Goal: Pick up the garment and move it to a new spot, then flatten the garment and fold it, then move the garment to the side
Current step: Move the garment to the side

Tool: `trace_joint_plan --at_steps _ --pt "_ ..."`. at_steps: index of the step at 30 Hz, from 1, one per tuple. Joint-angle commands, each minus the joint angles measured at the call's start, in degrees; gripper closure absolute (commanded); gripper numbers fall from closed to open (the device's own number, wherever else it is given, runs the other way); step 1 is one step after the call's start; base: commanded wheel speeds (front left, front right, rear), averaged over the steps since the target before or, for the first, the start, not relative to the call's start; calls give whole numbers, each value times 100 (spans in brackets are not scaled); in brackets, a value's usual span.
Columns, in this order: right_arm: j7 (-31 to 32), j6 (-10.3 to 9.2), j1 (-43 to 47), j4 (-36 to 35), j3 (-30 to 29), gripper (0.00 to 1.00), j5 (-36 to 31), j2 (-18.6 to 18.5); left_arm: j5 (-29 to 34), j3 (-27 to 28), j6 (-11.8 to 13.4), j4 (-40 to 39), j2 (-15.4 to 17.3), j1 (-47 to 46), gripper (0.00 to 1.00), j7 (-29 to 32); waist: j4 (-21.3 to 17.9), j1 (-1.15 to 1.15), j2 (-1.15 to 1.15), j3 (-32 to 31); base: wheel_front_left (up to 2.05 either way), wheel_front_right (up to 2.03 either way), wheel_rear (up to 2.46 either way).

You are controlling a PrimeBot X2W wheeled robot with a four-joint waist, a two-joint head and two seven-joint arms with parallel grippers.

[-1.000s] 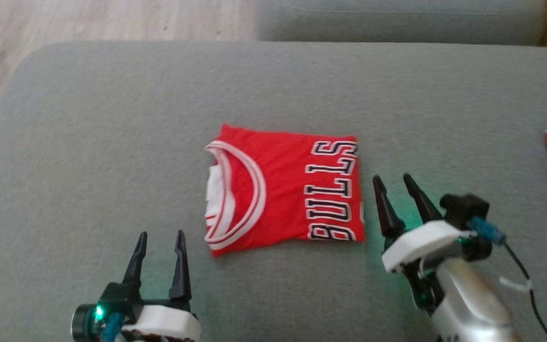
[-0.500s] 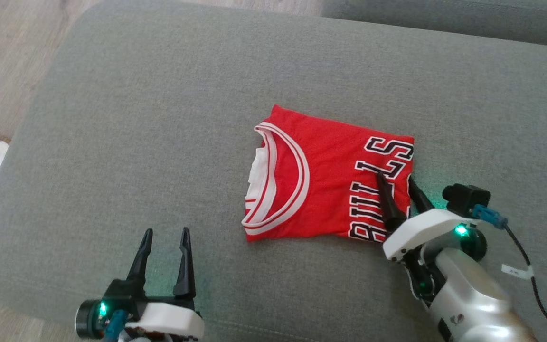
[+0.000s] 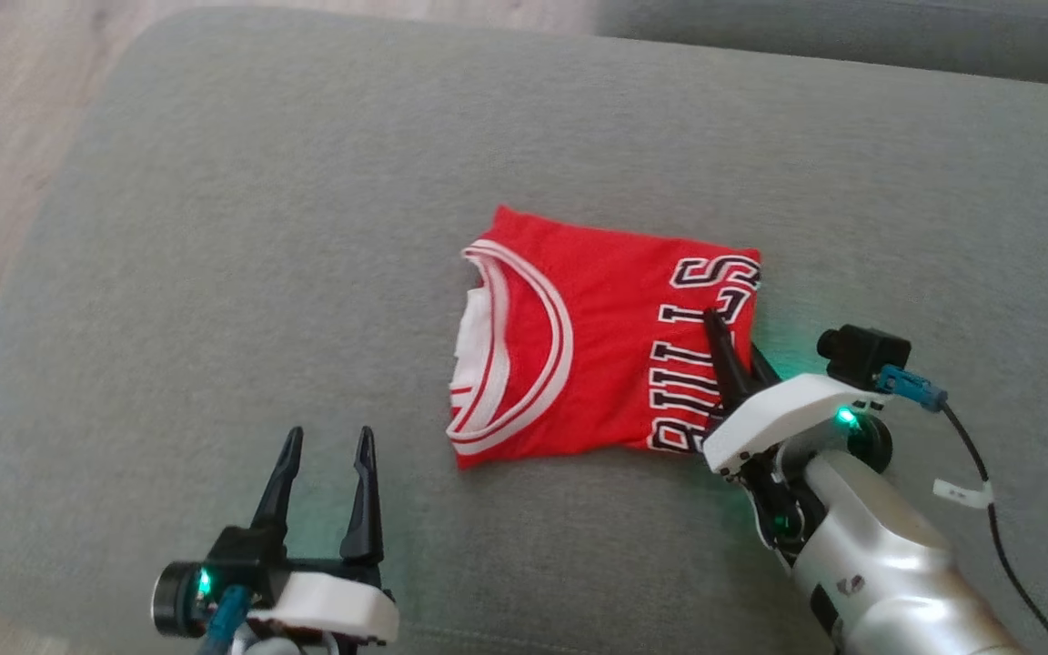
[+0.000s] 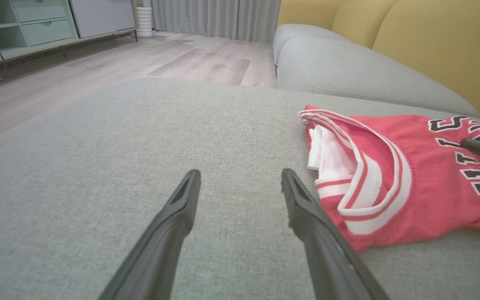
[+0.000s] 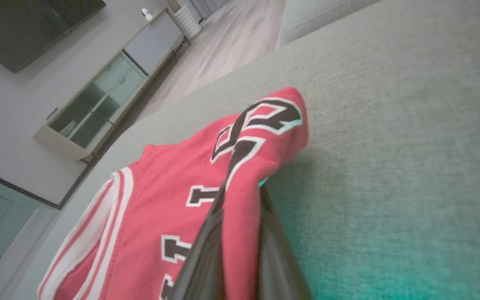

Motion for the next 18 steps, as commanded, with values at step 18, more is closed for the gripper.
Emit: trace_joint_plan --at_steps 18 --pt "-16 44 563 -1099 -497 100 -719 101 147 -7 -220 -244 17 -533 0 -30 -3587 0 0 -106 0 0 0"
